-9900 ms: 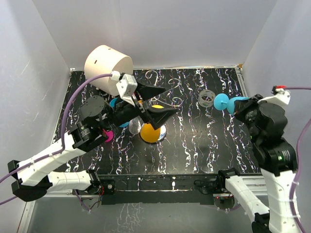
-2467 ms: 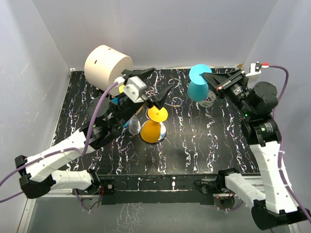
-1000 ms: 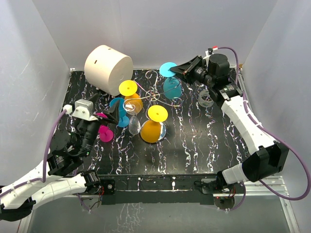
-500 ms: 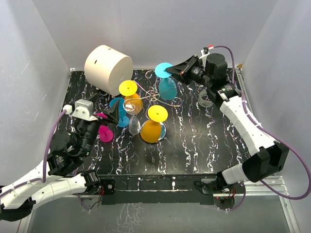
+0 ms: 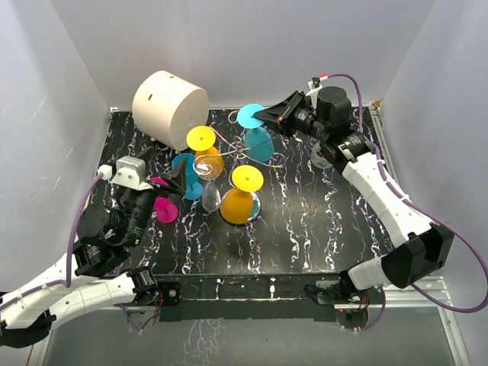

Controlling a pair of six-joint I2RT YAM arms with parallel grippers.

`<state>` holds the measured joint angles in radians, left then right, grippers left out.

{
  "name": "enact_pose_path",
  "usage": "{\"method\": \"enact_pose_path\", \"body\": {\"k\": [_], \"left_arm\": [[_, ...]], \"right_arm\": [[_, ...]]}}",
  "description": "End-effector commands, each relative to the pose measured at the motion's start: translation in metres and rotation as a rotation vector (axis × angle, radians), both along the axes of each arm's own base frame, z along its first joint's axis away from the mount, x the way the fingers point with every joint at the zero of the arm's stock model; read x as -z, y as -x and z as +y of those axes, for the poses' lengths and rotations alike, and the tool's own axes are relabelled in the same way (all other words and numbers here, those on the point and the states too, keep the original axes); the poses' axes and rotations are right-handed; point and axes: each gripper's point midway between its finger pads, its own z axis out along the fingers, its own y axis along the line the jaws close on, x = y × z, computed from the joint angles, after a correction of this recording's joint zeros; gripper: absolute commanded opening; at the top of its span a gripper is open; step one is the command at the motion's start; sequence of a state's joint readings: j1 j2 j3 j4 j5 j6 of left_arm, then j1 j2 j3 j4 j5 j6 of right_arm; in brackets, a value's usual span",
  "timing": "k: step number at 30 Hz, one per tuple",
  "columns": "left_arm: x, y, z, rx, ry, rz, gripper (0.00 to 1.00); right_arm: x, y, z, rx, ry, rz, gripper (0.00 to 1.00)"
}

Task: Place the wine glass upside down on the wine glass rack

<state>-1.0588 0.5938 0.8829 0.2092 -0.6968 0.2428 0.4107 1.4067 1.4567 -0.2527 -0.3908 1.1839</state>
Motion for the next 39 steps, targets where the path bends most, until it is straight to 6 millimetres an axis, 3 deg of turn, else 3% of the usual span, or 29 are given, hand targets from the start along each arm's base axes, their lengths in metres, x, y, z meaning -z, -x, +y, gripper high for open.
{"method": "enact_pose_path", "body": {"k": [1, 15, 27, 39], "left_arm": [[-0.003, -0.001, 0.000, -0.004, 0.019, -0.006, 0.82], [0.008, -0.008, -0.007, -0.032, 0.000, 0.011, 0.88], [0.014, -0.023, -0.001, -0.156, -0.009, 0.051, 0.91], [0.009, -0.020, 0.005, -0.165, 0.016, 0.033, 0.91]], "right_arm": [[-0.037, 0.019, -0.003, -0.007, -0.048, -0.100, 0.00], [-0.029, 0.032, -0.016, 0.041, -0.038, -0.083, 0.00], [-0.021, 0.026, -0.044, 0.198, 0.041, -0.091, 0.00], [-0.020, 0.017, -0.062, 0.302, 0.129, -0.112, 0.00]]}}
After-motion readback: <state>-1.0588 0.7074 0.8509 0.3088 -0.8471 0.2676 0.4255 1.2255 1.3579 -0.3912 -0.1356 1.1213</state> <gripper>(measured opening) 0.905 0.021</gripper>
